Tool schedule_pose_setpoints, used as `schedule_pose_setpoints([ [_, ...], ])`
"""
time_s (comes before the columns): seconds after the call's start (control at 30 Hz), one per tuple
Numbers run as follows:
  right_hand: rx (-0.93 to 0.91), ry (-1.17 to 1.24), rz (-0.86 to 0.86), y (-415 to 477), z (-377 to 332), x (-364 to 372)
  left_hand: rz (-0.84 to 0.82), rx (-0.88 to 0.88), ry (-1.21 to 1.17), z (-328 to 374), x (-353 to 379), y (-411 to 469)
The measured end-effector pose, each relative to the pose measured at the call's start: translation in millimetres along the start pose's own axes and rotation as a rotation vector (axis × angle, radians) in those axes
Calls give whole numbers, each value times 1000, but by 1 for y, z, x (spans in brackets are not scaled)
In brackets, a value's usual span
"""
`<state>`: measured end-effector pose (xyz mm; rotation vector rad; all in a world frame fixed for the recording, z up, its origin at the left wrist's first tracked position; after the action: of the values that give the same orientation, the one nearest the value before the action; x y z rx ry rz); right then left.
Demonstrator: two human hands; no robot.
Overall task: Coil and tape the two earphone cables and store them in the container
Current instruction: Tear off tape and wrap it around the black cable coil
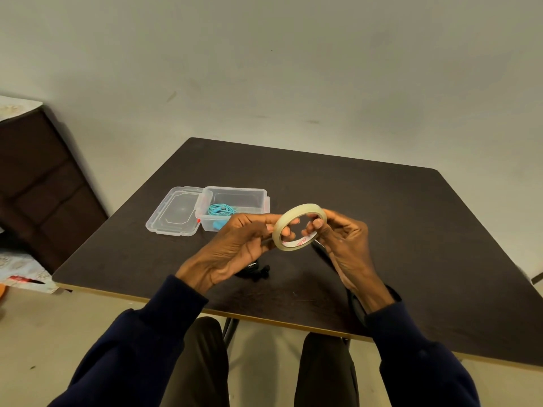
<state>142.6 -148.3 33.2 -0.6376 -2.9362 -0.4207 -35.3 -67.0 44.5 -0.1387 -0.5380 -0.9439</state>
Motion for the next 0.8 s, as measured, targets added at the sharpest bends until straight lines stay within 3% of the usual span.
schedule_pose_setpoints([
  [0.57, 37, 44, -17, -2, 8, -1, 9, 6, -1, -4, 5, 0],
  [0.8, 17, 71, -47, -3, 4, 6, 42, 86, -40, -5, 15, -3],
])
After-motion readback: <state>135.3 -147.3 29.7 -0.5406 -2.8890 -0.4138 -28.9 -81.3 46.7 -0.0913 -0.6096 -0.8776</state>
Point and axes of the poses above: each hand's wrist, its own y-axis towards the middle knuckle, its own x-axis out of the palm, z = x × y, the point moved 4 cm from there along y, towards the middle knuckle, and after that the axes turned 6 degrees about x, right-handed, at the moved point
